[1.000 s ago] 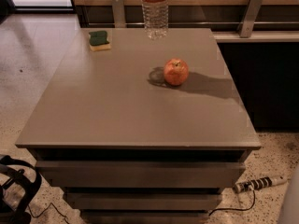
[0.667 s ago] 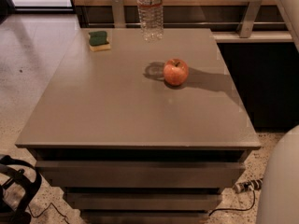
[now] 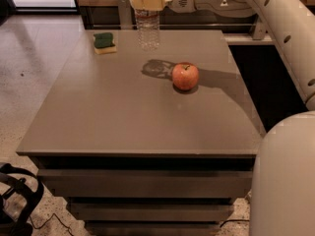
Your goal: Move water bottle near sponge
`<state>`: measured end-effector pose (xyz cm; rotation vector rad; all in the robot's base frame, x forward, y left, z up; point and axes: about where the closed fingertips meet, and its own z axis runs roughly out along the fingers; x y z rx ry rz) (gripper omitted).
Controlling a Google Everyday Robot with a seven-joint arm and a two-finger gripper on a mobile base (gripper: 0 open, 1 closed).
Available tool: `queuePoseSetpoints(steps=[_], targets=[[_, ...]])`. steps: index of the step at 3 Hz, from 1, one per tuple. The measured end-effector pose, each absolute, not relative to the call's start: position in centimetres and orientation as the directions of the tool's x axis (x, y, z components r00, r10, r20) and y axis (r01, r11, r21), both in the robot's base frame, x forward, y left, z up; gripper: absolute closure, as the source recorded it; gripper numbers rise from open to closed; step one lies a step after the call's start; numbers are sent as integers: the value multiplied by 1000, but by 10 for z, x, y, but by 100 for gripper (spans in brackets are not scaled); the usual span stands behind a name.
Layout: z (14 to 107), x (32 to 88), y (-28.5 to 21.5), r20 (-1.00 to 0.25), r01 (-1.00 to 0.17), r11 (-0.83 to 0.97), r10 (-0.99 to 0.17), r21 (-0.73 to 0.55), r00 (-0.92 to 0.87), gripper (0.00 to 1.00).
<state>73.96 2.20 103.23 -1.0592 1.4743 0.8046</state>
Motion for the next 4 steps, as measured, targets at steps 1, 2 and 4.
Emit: queuePoseSetpoints(steps=[1, 2, 4], targets=[[1014, 757, 35, -985, -933, 355, -172, -55, -7, 100], [999, 775, 41, -989, -936, 346, -150, -64, 12, 100], [967, 811, 34, -981, -910, 390, -175, -144, 80, 100]])
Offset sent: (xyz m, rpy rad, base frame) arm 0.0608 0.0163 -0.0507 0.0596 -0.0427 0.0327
